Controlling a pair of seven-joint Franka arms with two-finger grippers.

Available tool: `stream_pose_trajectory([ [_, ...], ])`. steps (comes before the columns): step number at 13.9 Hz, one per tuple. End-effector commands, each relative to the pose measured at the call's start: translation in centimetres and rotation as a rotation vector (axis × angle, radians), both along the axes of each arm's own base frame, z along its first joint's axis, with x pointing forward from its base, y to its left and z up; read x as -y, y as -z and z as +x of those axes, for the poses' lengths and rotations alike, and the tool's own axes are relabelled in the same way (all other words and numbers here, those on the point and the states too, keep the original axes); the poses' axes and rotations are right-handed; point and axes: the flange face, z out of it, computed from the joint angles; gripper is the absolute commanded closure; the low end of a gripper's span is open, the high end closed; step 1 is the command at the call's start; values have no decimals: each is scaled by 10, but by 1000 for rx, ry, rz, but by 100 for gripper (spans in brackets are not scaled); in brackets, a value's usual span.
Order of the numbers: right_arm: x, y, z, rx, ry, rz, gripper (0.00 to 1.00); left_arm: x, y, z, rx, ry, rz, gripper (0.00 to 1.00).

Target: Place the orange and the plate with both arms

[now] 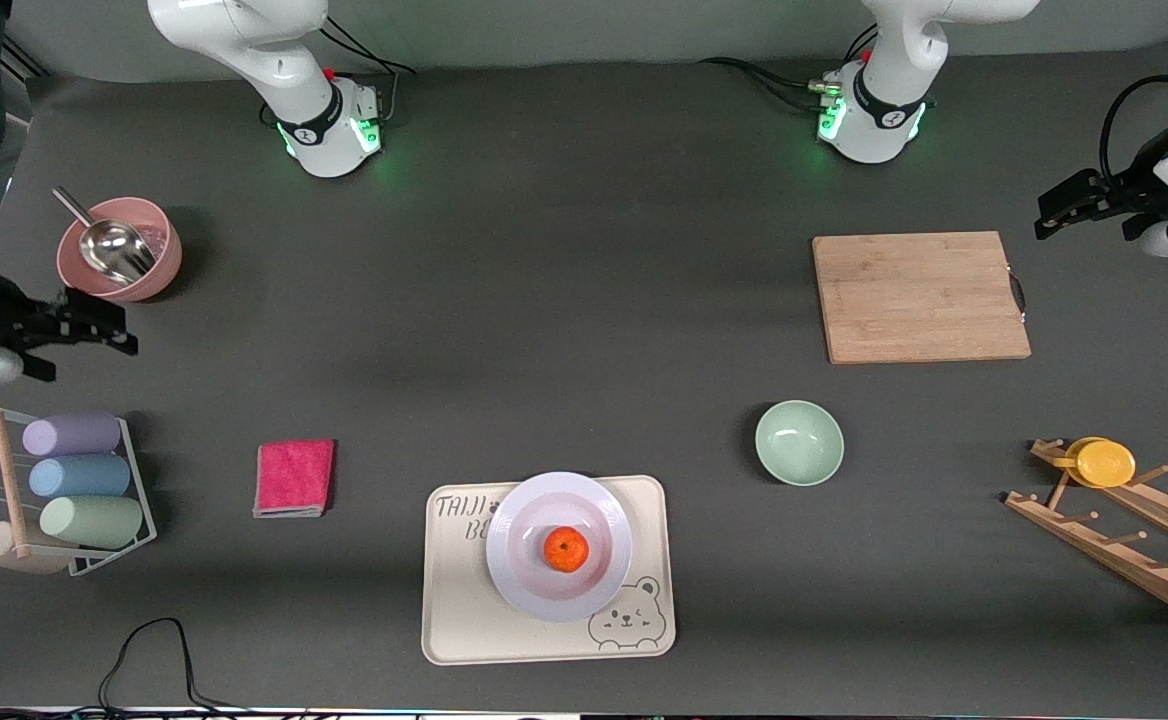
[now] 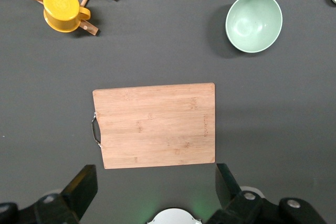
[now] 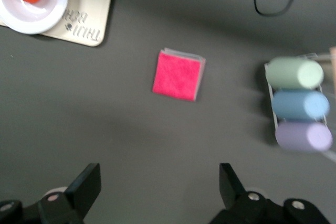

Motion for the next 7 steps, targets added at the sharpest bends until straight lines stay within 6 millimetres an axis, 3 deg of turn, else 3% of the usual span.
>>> stream_pose_trajectory([
  [1, 2, -15, -24, -16, 60, -39, 0, 3, -6, -4, 15, 10, 11, 0],
  [7, 0, -23, -29, -11, 107, -41, 0, 19, -7, 1, 49, 38, 25, 0],
])
